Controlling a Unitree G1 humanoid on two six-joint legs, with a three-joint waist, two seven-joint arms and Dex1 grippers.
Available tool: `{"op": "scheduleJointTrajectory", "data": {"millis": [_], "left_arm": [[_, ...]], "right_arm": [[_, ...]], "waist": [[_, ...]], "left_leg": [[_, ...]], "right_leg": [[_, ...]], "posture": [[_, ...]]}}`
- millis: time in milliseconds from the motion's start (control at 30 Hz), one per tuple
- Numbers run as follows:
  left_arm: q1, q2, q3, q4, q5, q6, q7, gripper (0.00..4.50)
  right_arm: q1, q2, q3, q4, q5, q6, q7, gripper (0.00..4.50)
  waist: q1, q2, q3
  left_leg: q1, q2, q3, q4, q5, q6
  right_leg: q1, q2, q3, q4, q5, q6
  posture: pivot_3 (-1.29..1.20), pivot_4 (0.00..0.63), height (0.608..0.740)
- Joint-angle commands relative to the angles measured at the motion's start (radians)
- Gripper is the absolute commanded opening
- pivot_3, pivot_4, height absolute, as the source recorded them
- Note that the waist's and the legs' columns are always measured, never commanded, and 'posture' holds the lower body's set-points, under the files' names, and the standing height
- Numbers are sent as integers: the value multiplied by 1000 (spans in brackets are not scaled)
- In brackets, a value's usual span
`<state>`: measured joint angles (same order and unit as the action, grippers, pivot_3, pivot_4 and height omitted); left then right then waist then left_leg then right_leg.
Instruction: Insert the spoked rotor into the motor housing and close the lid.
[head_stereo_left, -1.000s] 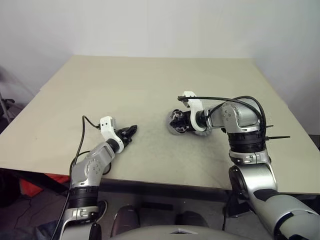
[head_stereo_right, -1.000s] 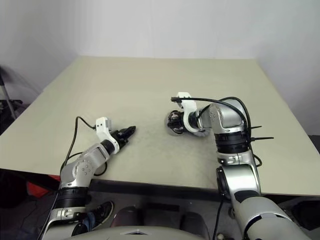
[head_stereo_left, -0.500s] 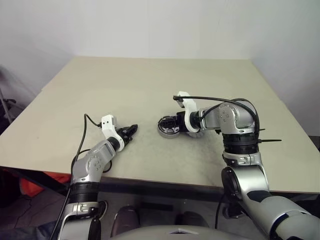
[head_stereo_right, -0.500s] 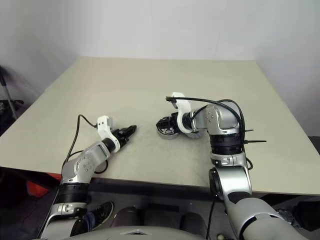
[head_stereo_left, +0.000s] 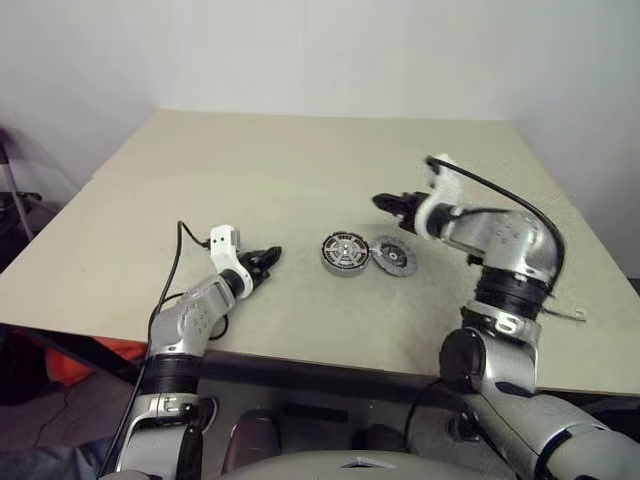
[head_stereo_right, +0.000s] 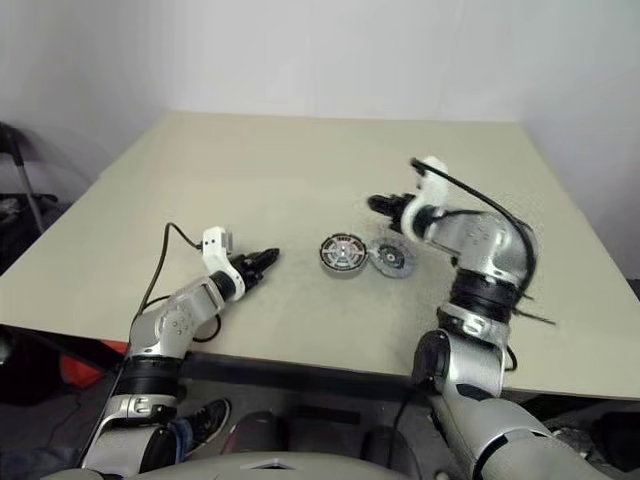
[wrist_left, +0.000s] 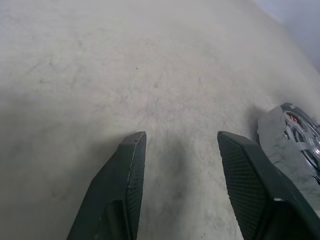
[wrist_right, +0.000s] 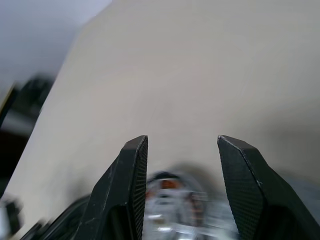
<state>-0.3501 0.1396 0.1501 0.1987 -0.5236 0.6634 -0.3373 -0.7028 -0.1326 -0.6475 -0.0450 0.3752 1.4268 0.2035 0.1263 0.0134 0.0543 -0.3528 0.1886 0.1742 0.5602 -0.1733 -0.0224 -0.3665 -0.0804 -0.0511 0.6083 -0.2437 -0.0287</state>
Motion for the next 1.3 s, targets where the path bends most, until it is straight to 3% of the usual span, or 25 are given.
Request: {"op": "scheduleJointTrajectory", "data": {"millis": [33, 233, 367, 500, 667, 967, 1300], "left_arm": [[-35, 25, -32, 65, 40, 12, -28, 2449], [-108, 41, -52, 148, 66, 6, -75, 2449], [-135, 46, -63, 176, 87, 5, -99, 2449], [-135, 47, -62, 174, 97, 9, -107, 2449], [-111, 48, -61, 141, 104, 20, -104, 2449], [-80, 35, -42, 88, 100, 41, -75, 2449], [-71, 33, -34, 88, 104, 35, -67, 2449]], "right_arm": [[118, -28, -81, -189, 65, 91, 20, 2584], [288, 19, -207, -351, 207, 188, 47, 4459], [402, 82, -175, -411, 311, 188, 3, 4459], [418, 110, -149, -385, 361, 188, -41, 4459], [349, 118, -167, -304, 338, 184, -67, 4459], [208, 71, -88, -56, 243, -68, -101, 4459], [169, 53, -19, 13, 292, -176, -70, 4459]], "waist": [[7, 1, 0], [15, 4, -2], [22, 5, -3], [23, 5, -3], [24, 5, -3], [24, 5, -3], [20, 5, -3]], "left_leg": [[0, 0, 0, -1, 0, 0], [4, 0, 0, -4, 3, -4], [5, 0, 0, -8, 5, -8], [4, -1, 0, -9, 5, -9], [4, -2, 0, -13, 7, -11], [1, -2, 0, -15, 7, -12], [2, -2, 0, -15, 7, -11]], "right_leg": [[0, 0, 0, 0, 0, 1], [1, 0, 0, -1, 0, 2], [0, -1, 0, -3, 0, 2], [0, -1, 0, -3, 0, 2], [-1, -2, 0, -3, 0, 2], [-4, -1, 0, -3, 0, 1], [-4, -1, 0, -3, 0, 1]], "posture": [[0, 0, 740], [0, 0, 740], [0, 0, 740], [0, 0, 740], [0, 0, 740], [0, 0, 740], [0, 0, 740]]}}
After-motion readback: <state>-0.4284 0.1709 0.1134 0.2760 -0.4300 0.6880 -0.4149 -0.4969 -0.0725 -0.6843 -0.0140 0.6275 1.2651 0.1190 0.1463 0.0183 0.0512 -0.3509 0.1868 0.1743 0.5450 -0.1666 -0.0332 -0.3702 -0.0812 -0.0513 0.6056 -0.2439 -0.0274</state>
